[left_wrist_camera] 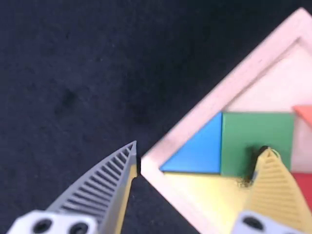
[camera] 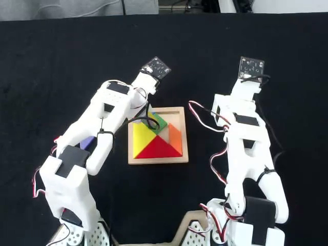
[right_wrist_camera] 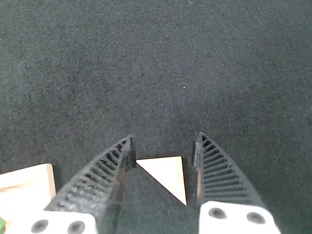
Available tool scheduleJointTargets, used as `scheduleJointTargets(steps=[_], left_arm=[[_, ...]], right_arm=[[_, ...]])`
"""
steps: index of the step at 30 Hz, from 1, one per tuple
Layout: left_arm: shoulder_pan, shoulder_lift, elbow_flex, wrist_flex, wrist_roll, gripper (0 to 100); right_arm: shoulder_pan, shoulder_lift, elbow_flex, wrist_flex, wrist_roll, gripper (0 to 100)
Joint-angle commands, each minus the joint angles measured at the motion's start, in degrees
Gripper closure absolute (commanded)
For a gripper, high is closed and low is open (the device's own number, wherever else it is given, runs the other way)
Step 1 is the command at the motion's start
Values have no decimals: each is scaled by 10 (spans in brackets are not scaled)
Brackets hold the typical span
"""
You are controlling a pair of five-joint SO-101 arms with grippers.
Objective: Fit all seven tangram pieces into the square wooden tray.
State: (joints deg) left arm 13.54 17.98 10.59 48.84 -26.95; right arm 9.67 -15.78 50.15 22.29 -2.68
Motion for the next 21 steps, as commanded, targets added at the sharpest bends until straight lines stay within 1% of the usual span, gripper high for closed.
scheduleJointTargets(steps=[1, 3, 6, 9, 12, 14, 16, 18, 21], left_arm=[[-4, -54, -31, 36, -1, 640], [-9, -98, -41, 68, -1, 640], [-31, -208, -48, 135, 1, 640], [-65, -333, -23, 181, 32, 640], [-111, -433, 46, 173, 62, 640], [-140, -473, 116, 149, 59, 640], [-169, -495, 180, 128, 27, 640], [-202, -502, 229, 115, -29, 640], [-250, -501, 268, 117, -107, 640]], right_arm=[[4, 0, -41, -11, -3, 805], [4, 0, -41, -11, -3, 805], [4, 0, -41, -11, -3, 805], [4, 0, -41, -11, -3, 805], [4, 0, -41, -11, -3, 805], [4, 0, -40, -11, -3, 805], [4, 0, -39, -11, -3, 805], [4, 0, -38, -11, -3, 805], [8, 0, -38, -11, -3, 805]])
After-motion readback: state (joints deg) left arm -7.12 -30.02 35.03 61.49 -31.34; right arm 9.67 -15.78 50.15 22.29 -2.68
